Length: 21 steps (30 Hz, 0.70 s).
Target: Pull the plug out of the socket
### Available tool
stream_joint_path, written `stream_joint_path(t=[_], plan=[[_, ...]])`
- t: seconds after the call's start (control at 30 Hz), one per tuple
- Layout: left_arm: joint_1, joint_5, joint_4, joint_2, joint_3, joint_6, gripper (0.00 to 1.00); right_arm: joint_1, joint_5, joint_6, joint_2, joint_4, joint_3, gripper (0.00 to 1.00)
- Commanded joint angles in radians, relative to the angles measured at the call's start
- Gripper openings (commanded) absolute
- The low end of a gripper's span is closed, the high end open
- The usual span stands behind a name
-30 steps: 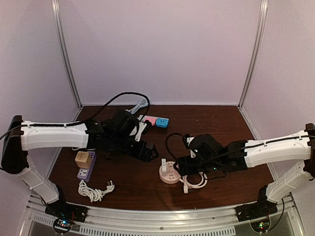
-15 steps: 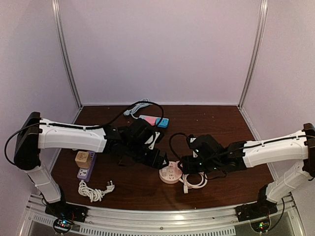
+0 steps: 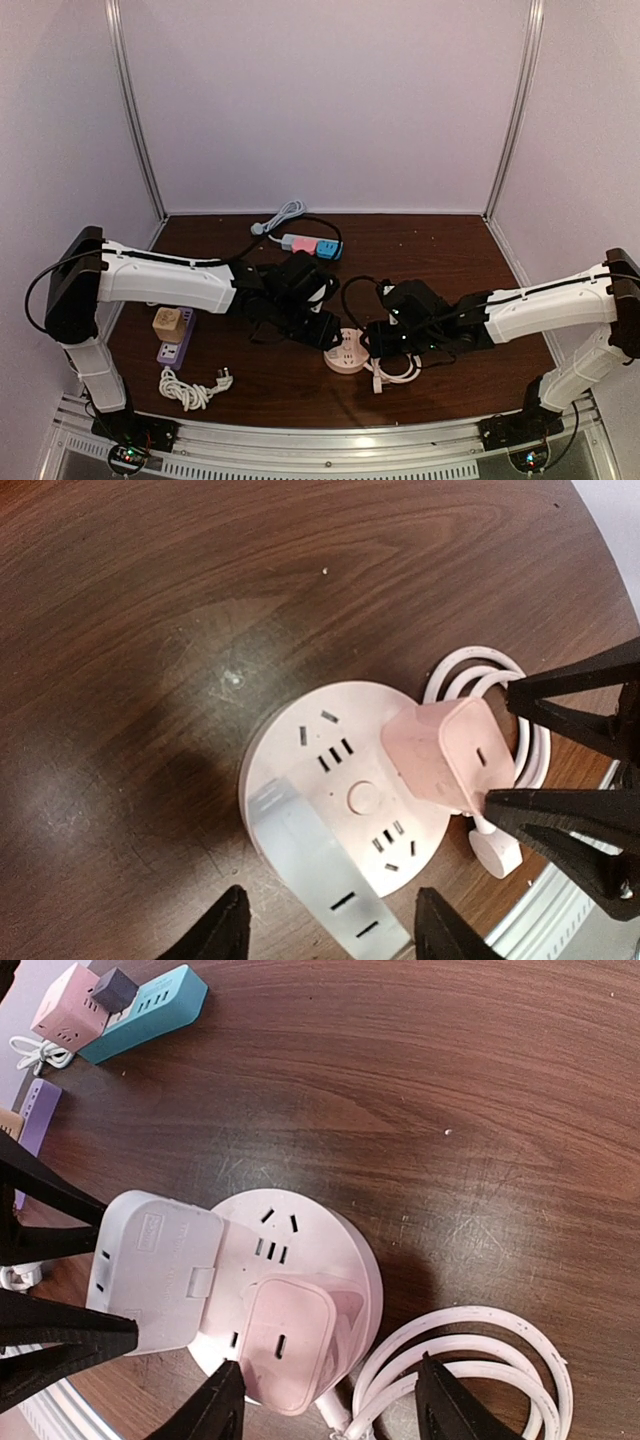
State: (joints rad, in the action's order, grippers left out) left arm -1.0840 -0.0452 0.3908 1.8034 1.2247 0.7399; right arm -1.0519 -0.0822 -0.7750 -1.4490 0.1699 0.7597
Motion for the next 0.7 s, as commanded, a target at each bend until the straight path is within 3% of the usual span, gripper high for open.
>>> stream_joint_path(t=[0.0,0.2,0.67], plan=[[-0.001,0.024,-0.005,-0.023,-0.012,0.016,0.54,0.006,-0.009,-0.012,-0.01,-0.029,-0.017,0.59],[0.034,-0.041,-0.08,-0.063,-0.086,0.04,0.42,0.006,-0.009,-0.013,-0.016,-0.03,-0.02,0.59],[0.109,-0.229,-0.358,-0.097,-0.264,0.156,0.33,0.009,-0.016,-0.02,-0.008,-0.028,-0.022,0.55]])
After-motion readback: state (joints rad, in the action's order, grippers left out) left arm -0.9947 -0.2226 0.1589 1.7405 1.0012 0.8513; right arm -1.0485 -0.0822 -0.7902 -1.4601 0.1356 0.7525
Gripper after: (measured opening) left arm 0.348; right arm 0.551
